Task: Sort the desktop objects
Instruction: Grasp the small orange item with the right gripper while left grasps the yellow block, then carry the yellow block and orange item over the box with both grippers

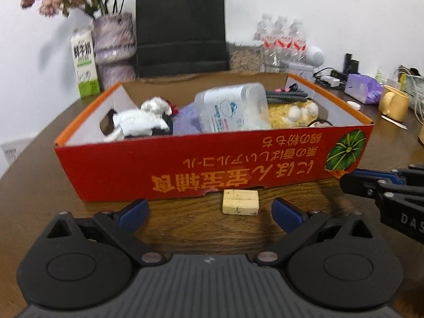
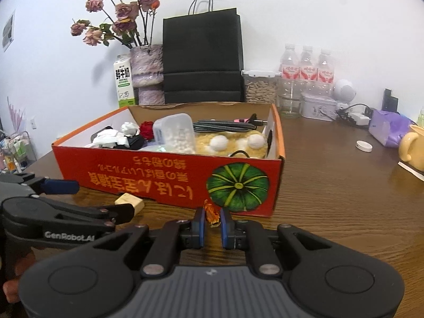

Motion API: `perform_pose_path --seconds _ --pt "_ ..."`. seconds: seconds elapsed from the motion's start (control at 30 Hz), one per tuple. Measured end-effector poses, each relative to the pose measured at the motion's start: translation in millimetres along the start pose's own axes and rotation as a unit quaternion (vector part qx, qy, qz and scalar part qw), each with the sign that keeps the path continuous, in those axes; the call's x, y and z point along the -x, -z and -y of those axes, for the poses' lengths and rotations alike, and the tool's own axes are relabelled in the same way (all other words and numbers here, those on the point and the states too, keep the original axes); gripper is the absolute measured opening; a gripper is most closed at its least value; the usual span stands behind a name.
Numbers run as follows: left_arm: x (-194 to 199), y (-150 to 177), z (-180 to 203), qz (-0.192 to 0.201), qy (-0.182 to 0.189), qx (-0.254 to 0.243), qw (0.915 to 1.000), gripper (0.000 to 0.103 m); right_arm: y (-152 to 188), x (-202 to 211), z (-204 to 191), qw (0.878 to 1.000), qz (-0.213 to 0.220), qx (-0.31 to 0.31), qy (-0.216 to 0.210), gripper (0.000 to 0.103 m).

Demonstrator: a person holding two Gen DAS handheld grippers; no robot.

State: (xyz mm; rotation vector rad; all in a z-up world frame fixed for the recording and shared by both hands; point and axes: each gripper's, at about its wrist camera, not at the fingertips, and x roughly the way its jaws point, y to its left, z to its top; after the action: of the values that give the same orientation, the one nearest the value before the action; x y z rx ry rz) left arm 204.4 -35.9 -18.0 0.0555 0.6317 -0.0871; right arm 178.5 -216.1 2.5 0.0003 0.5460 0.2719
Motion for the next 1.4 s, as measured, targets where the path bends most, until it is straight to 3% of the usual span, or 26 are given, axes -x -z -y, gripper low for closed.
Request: perform_pose_path --seconds 0.17,0.4,0.5,0.57,1.07,1.4 --pt "-9 -3 3 -0.015 -0.001 0.022 0.9996 0.084 0 -1 6 1.0 0.0 -0.009 -0.008 0.011" --pt "-9 -4 10 -0.01 -0.001 0.023 0.9997 0.07 0 -3 5 1.0 -0.007 -0.01 -0.011 0.011" --pt "-9 -5 14 -0.007 0.001 0.018 0.9998 0.051 0 -4 5 1.0 -0.011 -0.01 -0.011 0.011" --pt "-7 -5 16 -0.004 0.009 0.017 0.9998 0.031 0 -4 5 1.0 -0.011 -0.009 -0.01 0.011" --pt "4 -1 13 0.0 0.025 0.024 0.9994 0.031 1 -2 2 1.0 -0.005 -0.001 -0.003 0.011" --pt "35 -4 -1 0.034 0.032 0.026 0.9986 0.031 -3 20 -16 0.999 0.026 0.001 -0.042 0.011"
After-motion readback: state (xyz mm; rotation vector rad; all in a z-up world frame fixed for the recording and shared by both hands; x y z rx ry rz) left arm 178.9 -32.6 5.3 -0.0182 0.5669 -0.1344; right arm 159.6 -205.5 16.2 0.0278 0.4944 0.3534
